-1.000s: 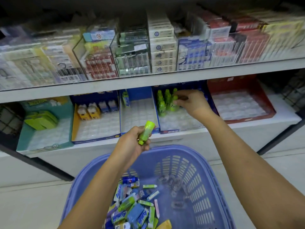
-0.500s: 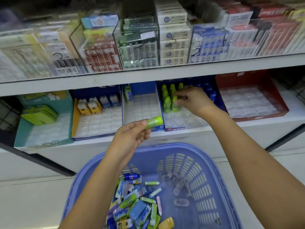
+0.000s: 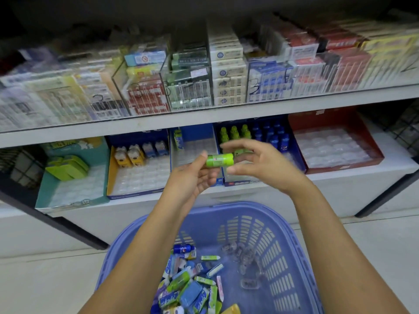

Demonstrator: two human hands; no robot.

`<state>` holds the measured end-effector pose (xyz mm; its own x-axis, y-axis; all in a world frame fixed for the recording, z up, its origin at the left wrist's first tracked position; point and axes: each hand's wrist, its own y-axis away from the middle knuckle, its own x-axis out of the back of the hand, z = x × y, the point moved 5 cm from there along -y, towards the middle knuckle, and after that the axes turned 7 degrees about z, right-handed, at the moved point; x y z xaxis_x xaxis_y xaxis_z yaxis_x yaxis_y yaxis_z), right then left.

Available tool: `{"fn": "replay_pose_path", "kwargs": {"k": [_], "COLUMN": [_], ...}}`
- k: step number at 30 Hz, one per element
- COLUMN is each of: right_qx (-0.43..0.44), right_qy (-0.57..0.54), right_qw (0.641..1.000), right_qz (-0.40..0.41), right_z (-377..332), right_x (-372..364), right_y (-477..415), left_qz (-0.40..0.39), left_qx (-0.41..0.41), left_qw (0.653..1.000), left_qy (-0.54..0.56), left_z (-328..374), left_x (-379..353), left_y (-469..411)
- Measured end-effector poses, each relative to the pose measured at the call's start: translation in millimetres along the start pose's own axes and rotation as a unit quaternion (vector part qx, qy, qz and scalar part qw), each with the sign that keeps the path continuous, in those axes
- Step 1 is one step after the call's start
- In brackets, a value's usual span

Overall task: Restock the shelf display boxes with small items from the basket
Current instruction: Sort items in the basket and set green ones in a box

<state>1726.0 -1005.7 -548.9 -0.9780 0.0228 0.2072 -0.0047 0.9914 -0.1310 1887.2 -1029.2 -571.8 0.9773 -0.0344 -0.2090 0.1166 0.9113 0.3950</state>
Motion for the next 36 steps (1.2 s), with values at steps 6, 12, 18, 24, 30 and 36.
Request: {"fn": "replay_pose_path", "kwargs": {"k": [6, 12, 18, 24, 30, 36], "right_qx": [-0.057, -0.096, -0.073, -0.049, -0.048, -0.048], "right_qy": [-0.137, -0.185, -0.057, 0.443, 0.479, 0.468], "right_qw": [0.981, 0.971, 0.976, 0.885, 0.869, 0.875], "right_qz": [0.122, 0.121, 0.198, 0.135, 0.117, 0.115], "right_z": [8, 22, 42, 68, 75, 73], "right_x": [24, 42, 62, 60, 55, 56], "right_y": [11, 8, 1, 0, 2, 2], "left_qz": [-0.046, -0.070, -0.039, -0.053, -0.099, -0.114], "left_qx": [-0.069, -0.133, -0.189, -0.237, -0.288, -0.284], "left_qw": [0.997, 0.988, 0.968, 0.871, 0.762, 0.739], "left_qy": [0.003, -0.023, -0.159, -0.427, -0.571, -0.600], "left_z": [15, 23, 33, 46, 35, 34], "left_x": [-35, -54, -73, -99, -115, -122], "left_y": [-1, -11, -36, -68, -85, -95]}}
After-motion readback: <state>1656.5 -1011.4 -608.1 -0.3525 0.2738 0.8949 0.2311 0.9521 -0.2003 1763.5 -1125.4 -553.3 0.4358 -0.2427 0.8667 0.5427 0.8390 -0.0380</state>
